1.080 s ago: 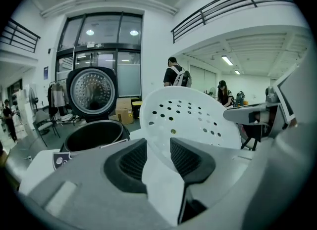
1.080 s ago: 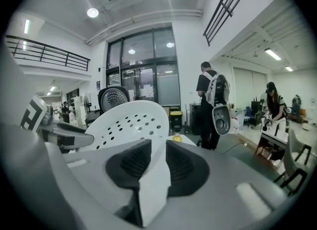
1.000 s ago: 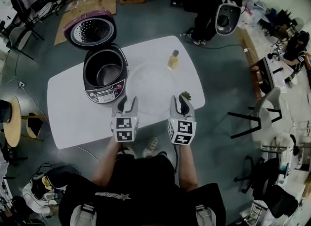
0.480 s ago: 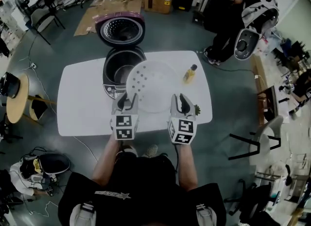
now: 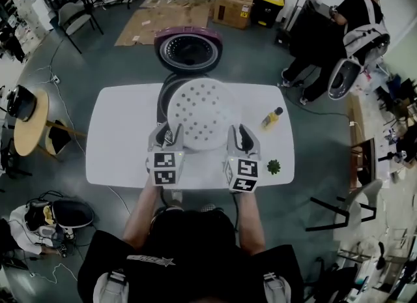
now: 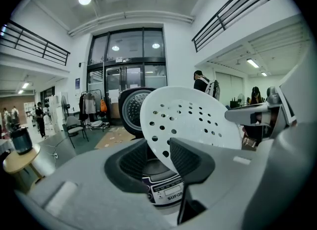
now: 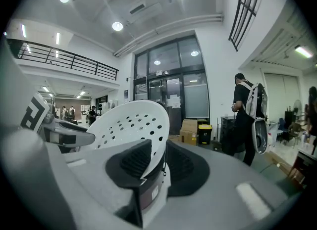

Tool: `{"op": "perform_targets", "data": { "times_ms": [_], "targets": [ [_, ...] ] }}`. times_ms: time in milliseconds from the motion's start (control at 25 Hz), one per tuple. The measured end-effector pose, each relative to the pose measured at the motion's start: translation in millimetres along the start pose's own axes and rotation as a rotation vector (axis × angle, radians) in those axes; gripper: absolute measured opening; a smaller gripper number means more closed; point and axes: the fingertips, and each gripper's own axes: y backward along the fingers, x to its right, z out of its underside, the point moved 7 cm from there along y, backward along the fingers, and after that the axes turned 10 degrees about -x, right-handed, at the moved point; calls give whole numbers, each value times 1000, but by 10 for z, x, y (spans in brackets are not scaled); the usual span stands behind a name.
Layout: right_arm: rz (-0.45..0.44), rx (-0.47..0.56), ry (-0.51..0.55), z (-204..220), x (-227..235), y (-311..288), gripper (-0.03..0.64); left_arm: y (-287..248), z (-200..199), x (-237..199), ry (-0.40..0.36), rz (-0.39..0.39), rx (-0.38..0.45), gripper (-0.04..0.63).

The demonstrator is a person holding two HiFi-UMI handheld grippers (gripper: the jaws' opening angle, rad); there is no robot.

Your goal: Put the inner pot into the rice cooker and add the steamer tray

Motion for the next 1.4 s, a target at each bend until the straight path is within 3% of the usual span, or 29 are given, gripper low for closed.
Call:
{"op": "perform_targets", "data": {
  "times_ms": [520,1400],
  "targets": [
    [5,-29,-7,-251,-396,-764,97,-488,-160,-749,-10,11,-33,153],
    [37,-282,-41,224,-414,-1677,100,-1455,286,-1056,4,113,-253,160]
  ]
}}
